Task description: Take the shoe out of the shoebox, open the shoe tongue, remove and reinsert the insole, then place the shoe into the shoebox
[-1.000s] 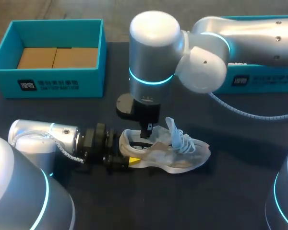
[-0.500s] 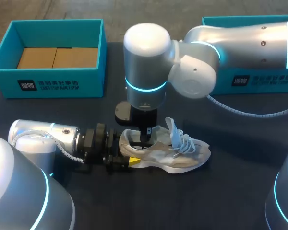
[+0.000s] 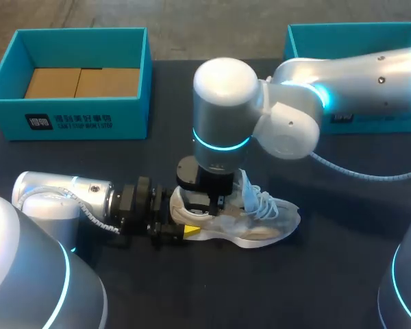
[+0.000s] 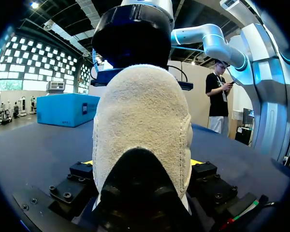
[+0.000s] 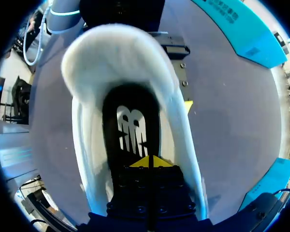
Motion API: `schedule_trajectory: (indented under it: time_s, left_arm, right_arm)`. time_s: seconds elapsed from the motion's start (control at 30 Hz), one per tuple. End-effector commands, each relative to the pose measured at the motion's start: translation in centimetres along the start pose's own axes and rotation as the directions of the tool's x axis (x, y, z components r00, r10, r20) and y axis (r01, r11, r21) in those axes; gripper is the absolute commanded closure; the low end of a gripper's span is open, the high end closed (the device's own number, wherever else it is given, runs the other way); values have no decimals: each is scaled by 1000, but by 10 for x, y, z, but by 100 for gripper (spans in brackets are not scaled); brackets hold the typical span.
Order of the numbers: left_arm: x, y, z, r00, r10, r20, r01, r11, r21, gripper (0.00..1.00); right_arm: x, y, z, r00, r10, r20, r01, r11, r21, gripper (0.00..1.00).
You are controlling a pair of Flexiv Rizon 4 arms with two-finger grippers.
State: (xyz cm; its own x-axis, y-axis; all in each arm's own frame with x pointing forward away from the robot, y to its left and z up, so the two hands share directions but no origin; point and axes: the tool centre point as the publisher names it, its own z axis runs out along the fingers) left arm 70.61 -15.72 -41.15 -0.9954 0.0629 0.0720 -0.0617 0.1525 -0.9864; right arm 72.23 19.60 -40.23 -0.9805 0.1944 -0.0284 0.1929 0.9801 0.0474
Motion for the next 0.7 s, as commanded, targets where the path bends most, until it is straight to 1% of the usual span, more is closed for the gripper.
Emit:
schedule_trajectory:
  time_s: [0.03,0.33,0.7]
  left_arm:
    - [1,-3,-1,1000,0,0,0,1000,0,100]
    - [1,-3,-1,1000,0,0,0,1000,0,100]
    - [1,-3,-1,1000,0,0,0,1000,0,100]
  right_arm:
    - [3,-13,-3,999,16,29,-15,1000,-8,100]
    - [0,-28,-7,996,58,66,-58,998,0,100]
    - [-4,-36,-11,992,87,96,-88,996,4,100]
